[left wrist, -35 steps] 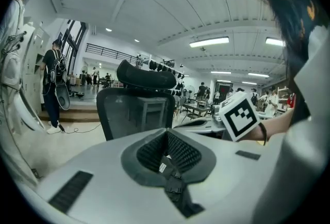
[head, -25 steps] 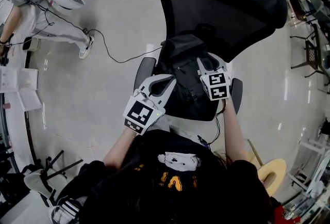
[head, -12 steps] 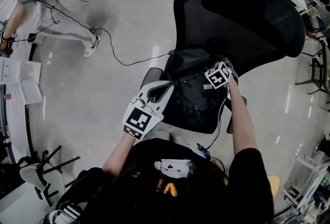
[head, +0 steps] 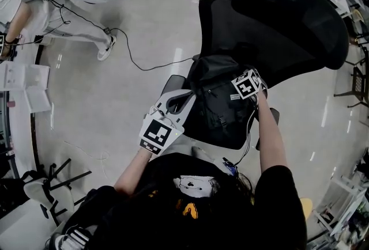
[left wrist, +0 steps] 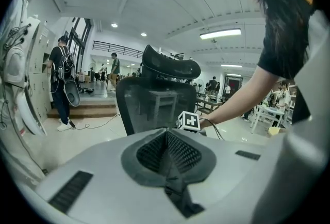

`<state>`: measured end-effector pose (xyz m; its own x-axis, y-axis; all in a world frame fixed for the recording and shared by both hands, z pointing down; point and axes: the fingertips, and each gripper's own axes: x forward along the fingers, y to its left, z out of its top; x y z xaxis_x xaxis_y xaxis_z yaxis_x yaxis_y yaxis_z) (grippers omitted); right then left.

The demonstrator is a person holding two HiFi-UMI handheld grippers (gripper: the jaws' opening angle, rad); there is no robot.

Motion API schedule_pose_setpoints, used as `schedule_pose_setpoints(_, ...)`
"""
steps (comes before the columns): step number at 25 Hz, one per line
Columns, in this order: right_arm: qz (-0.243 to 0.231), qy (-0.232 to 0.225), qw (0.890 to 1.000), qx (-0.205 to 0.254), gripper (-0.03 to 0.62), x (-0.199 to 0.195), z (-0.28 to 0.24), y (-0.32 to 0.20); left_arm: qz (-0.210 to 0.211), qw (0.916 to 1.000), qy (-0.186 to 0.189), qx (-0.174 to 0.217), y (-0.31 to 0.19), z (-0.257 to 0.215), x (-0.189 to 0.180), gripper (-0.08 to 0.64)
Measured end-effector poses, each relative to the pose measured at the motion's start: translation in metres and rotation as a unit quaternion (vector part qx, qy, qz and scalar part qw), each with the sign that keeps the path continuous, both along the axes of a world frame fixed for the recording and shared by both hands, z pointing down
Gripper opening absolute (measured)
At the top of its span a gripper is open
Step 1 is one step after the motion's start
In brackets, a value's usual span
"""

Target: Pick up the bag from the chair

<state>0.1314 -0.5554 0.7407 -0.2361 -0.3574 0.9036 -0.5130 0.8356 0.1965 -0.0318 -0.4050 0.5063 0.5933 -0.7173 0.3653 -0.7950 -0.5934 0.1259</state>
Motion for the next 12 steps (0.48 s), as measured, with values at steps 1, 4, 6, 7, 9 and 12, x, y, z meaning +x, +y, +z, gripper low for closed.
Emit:
schedule_pose_setpoints(1, 0.008, -0.004, 1.000, 0.002, 0.143, 0.002, -0.002, 0.002, 0.000, 1.0000, -0.001, 0.000, 0.000, 0.000, -0.001, 0.009)
schedule_pose_setpoints(4, 0.048, -0.027, 0.998, 0.009, 0.110, 0.004, -0.009, 0.013, 0.000, 1.0000, -0.004, 0.000, 0.003, 0.001, -0.007, 0.009)
schedule_pose_setpoints(6, 0.090, -0.050, 0.995, 0.013, 0.097, 0.006, -0.015, 0.022, -0.002, 1.0000, -0.006, 0.001, 0.005, 0.000, -0.010, 0.009)
schedule_pose_setpoints(7, 0.110, -0.062, 0.992, 0.017, 0.091, 0.007, -0.019, 0.026, -0.002, 1.0000, -0.007, 0.002, 0.006, 0.000, -0.010, 0.009)
schedule_pose_setpoints(9, 0.142, -0.082, 0.986, 0.028, 0.083, 0.011, -0.028, 0.036, -0.001, 1.0000, -0.007, 0.003, 0.011, -0.003, -0.009, 0.009)
schedule_pose_setpoints(12, 0.174, -0.102, 0.979, 0.037, 0.078, 0.017, -0.043, 0.055, 0.002, 0.9999, -0.009, 0.005, 0.019, -0.006, -0.006, 0.009)
